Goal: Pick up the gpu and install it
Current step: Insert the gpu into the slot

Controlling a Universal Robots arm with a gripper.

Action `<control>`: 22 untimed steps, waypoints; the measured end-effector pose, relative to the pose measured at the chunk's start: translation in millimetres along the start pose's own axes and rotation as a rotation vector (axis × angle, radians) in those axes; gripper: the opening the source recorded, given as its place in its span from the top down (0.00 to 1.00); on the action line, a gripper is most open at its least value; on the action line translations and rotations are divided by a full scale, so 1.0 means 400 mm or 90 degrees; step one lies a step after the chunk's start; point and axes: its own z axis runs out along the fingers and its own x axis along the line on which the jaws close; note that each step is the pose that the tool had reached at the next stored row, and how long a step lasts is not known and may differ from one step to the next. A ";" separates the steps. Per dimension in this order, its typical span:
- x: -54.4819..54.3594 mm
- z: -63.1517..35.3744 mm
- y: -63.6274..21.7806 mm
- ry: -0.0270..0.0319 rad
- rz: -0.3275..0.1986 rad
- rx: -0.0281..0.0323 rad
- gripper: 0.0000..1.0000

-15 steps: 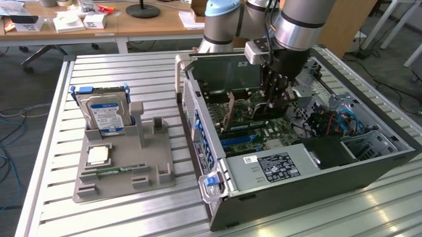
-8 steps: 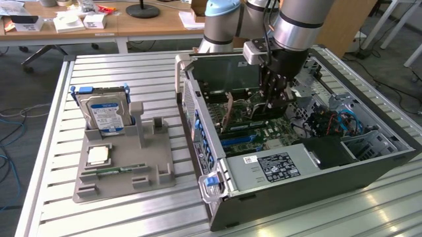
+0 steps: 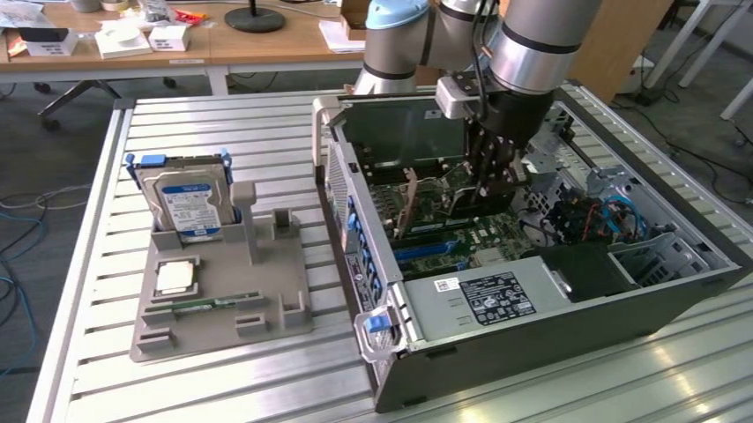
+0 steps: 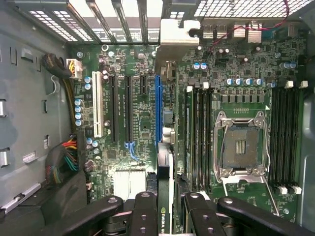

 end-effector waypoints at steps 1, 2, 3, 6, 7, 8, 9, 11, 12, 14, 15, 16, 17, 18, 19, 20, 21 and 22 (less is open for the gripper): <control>0.000 0.000 0.000 0.0000 0.000 0.0000 0.74; 0.000 0.001 0.000 0.0001 0.000 0.0000 0.74; 0.000 0.002 0.000 0.0001 0.000 0.0001 0.74; 0.000 0.009 0.001 0.0002 0.000 0.0000 0.74; 0.001 0.012 0.001 0.0001 0.000 0.0000 0.74; 0.001 0.014 0.001 0.0002 0.000 0.0000 0.74; 0.001 0.017 0.001 0.0002 0.000 0.0000 0.74; 0.001 0.022 0.002 0.0001 0.000 0.0000 0.74; 0.001 0.024 0.002 0.0001 0.000 0.0000 0.74; 0.001 0.029 0.002 0.0001 0.000 0.0001 0.74; 0.001 0.031 0.002 0.0001 0.000 0.0000 0.74; 0.001 0.033 0.002 0.0001 0.000 0.0000 0.74; 0.001 0.033 0.002 0.0003 0.000 0.0000 0.74; 0.001 0.033 0.002 0.0002 0.000 0.0000 0.74; 0.001 0.033 0.002 0.0003 0.000 0.0000 0.74; 0.001 0.033 0.002 0.0002 0.000 0.0000 0.74; 0.001 0.033 0.003 0.0002 0.000 0.0000 0.74; 0.001 0.033 0.004 0.0001 0.000 0.0000 0.74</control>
